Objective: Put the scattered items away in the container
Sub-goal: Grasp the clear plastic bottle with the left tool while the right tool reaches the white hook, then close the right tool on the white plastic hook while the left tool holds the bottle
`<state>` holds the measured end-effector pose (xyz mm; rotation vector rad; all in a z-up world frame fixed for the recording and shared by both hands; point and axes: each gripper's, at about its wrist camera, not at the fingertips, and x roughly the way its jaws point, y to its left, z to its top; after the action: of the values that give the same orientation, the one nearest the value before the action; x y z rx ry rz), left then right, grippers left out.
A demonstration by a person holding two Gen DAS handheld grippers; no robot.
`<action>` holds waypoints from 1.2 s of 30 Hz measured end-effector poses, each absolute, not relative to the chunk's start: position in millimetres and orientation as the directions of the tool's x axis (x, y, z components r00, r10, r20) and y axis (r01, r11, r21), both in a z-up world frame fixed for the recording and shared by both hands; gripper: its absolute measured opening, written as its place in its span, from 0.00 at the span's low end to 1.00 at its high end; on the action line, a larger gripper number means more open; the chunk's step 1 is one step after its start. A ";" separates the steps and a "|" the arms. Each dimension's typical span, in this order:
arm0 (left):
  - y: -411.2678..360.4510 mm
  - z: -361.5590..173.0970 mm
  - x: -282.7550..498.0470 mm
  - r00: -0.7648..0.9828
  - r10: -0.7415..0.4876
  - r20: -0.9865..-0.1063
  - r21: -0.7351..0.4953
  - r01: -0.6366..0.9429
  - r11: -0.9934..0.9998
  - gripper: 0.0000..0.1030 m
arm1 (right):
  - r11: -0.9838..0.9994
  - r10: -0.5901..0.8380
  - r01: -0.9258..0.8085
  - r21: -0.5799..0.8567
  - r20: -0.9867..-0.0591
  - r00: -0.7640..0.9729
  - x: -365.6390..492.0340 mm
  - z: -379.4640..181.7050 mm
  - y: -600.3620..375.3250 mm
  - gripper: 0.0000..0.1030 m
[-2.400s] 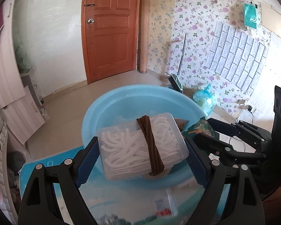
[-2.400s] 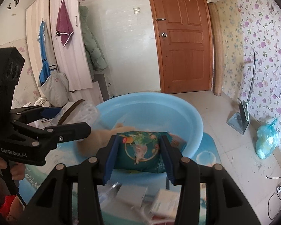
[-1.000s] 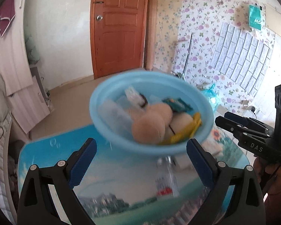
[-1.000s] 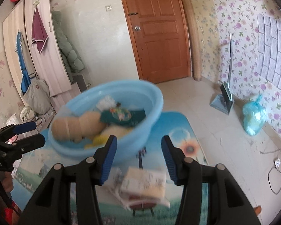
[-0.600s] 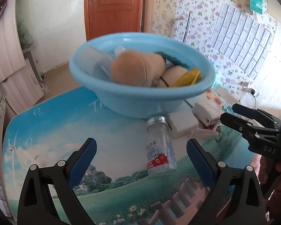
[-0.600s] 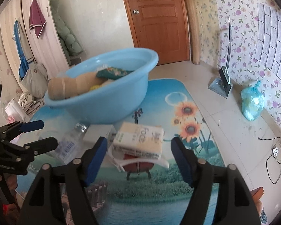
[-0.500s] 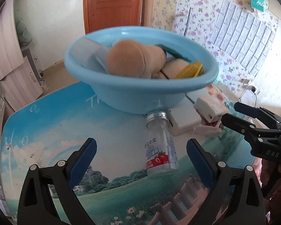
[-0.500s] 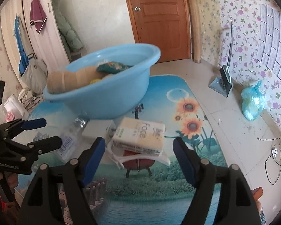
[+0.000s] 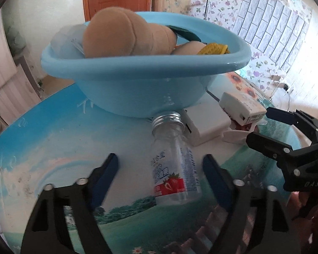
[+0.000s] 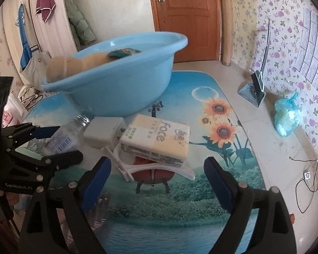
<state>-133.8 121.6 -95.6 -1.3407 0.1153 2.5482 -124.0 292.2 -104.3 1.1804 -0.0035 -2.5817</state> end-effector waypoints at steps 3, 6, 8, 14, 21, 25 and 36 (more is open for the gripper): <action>118.6 -93.2 -131.9 -0.542 0.202 -0.816 -0.056 -0.274 -0.960 0.42 | -0.954 -0.269 0.274 0.120 -0.744 -0.611 -123.6 -106.4 290.5 0.88; 113.9 -92.7 -131.2 -0.539 0.205 -0.817 -0.060 -0.274 -0.960 0.39 | -0.953 -0.266 0.284 0.108 -0.747 -0.610 -123.4 -105.5 286.2 0.88; 110.0 -92.8 -128.4 -0.538 0.205 -0.817 -0.062 -0.271 -0.961 0.39 | -0.950 -0.270 0.294 0.104 -0.746 -0.609 -122.1 -105.4 283.0 0.88; 94.6 -92.0 -117.0 -0.540 0.197 -0.818 -0.069 -0.247 -0.966 0.39 | -0.951 -0.248 0.302 0.064 -0.742 -0.623 -118.8 -105.5 275.9 0.77; 82.7 -88.8 -103.3 -0.551 0.182 -0.814 -0.068 -0.221 -0.973 0.39 | -0.947 -0.261 0.313 0.074 -0.747 -0.612 -110.7 -102.4 272.5 0.70; 75.0 -85.1 -95.2 -0.560 0.185 -0.807 -0.074 -0.214 -0.974 0.39 | -0.939 -0.281 0.332 0.088 -0.752 -0.596 -99.9 -100.7 267.5 0.62; 64.3 -88.7 -74.9 -0.564 0.189 -0.804 -0.099 -0.187 -0.977 0.39 | -0.895 -0.336 0.439 0.081 -0.769 -0.544 -67.1 -104.0 240.7 0.10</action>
<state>-74.9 64.3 -88.7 -1.3391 -0.0036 2.6041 -67.1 240.7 -104.0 1.1701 0.1681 -2.4224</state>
